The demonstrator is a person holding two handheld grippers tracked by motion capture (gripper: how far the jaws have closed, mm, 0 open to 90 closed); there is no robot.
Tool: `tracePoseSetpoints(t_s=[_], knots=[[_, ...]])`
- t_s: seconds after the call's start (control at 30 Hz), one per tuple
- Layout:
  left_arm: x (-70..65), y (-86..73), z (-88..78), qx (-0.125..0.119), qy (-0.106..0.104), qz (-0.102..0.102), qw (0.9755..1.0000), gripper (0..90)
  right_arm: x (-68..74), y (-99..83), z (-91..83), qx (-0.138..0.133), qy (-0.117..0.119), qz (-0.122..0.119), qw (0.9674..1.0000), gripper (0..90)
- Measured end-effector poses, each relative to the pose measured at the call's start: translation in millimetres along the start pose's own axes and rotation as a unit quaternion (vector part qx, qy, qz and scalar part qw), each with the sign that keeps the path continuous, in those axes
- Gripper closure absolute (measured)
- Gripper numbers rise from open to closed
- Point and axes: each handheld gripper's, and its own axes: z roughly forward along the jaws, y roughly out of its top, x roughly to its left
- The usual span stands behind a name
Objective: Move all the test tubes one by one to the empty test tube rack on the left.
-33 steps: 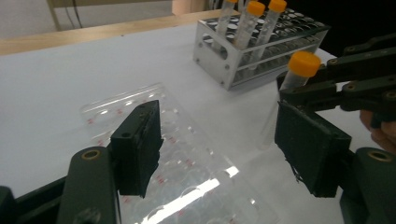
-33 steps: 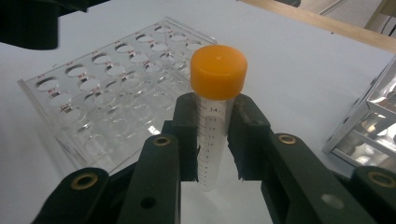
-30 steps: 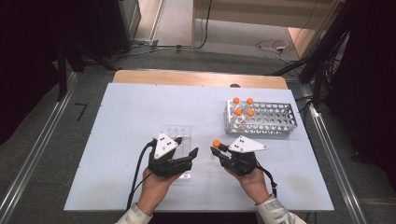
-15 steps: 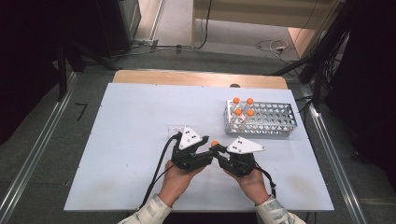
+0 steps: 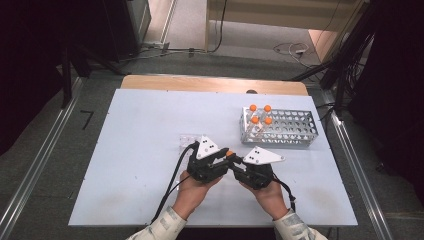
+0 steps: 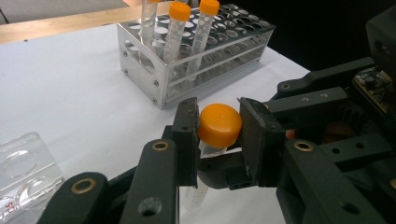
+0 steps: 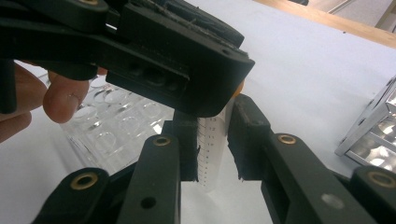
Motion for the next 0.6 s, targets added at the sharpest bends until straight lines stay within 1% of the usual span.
tracePoseSetpoints(t_s=[0.17,0.2,0.23,0.27,0.3,0.37,0.4,0.43,0.53,0.6], knots=[[1.0,1.9,-0.6,0.000,-0.001,0.002,1.0000,69.1,-0.5,0.3,-0.5,-0.002,0.003,0.006,1.0000,70.6],[1.1,2.5,-1.2,-0.002,0.001,0.001,1.0000,69.2,-0.7,0.5,-0.7,-0.002,0.007,0.008,0.9999,61.7],[1.4,3.2,-1.5,-0.005,0.003,0.000,1.0000,69.2,-0.7,0.5,-0.7,-0.002,0.007,0.008,0.9999,61.7],[2.3,4.4,-2.2,-0.006,0.003,0.000,1.0000,69.2,-0.6,0.5,-0.6,-0.002,0.010,0.006,0.9999,51.6],[3.4,5.6,-3.1,-0.008,0.003,-0.001,1.0000,69.2,-0.1,0.8,-0.3,0.000,0.010,0.005,0.9999,43.8],[6.0,8.7,-5.4,-0.011,0.006,-0.003,0.9999,69.3,0.7,1.4,0.6,0.004,0.006,0.010,0.9999,32.3],[7.5,10.5,-6.8,-0.013,0.009,-0.004,0.9999,69.3,0.0,1.5,0.7,0.001,0.004,0.018,0.9998,27.9],[9.2,12.3,-8.8,-0.015,0.010,-0.004,0.9998,69.3,-0.3,1.6,0.4,0.002,0.002,0.020,0.9998,26.1],[14.7,18.3,-14.7,-0.024,0.014,-0.014,0.9995,69.3,-1.1,1.6,0.2,0.000,-0.003,0.021,0.9998,25.0],[17.5,21.9,-18.1,-0.028,0.021,-0.016,0.9993,69.3,-2.4,1.6,0.1,-0.001,-0.006,0.025,0.9997,24.6]])
